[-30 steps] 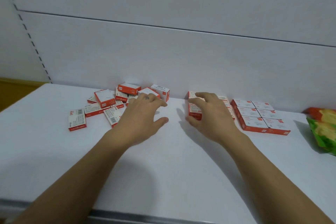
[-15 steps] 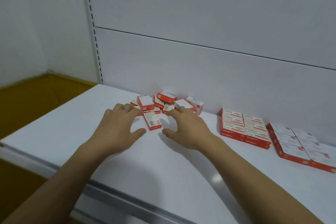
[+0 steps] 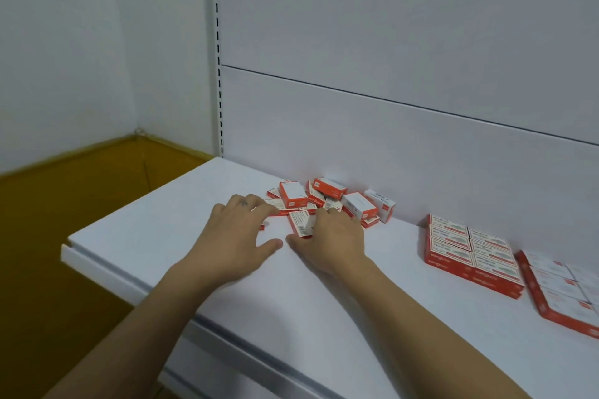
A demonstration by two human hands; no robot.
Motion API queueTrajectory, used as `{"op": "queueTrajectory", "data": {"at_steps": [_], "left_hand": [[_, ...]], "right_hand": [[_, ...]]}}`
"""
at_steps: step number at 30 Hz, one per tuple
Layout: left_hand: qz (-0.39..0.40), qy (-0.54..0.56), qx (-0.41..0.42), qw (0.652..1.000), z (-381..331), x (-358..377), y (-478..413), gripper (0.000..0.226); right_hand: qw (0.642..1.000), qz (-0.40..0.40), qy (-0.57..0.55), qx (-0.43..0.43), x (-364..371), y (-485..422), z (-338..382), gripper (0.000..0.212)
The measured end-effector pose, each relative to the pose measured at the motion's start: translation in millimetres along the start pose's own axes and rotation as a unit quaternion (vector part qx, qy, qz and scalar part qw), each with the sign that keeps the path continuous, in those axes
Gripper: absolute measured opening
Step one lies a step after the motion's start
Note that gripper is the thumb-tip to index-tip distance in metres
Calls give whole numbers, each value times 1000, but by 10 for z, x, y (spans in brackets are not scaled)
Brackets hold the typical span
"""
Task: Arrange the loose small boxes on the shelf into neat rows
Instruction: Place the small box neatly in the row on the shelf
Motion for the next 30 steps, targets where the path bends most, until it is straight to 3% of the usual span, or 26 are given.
{"op": "queueTrajectory", "data": {"at_steps": [3,8,15,20,30], "left_hand": [[-1,4,10,1000,-57,21,-26,57],[6,-1,24,1000,-157,74,-101,59],[5,4,87,996,-485,158,-191,61],[9,48,131,990,-909,174,-325,70],[40,95,264,959,-1945,283,-497,80]], "right_hand": [[1000,4,-4,14,-1,-13,-43,64],[993,37,-105,32,-25,8,-212,33],[980,13,-197,-2,-368,184,-608,31],[975,-10,-222,-6,-660,409,-1040,45],[959,-138,-246,20,-862,841,-1799,51]]}}
Point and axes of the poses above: each hand's wrist, its own y-axis away from the middle knuckle, its own x-axis out of the palm, z = x × y, the point moved 9 cm from there along -y, towards the middle knuckle, and after that the axes turned 2 degrees about -y, right-handed, at the moved point
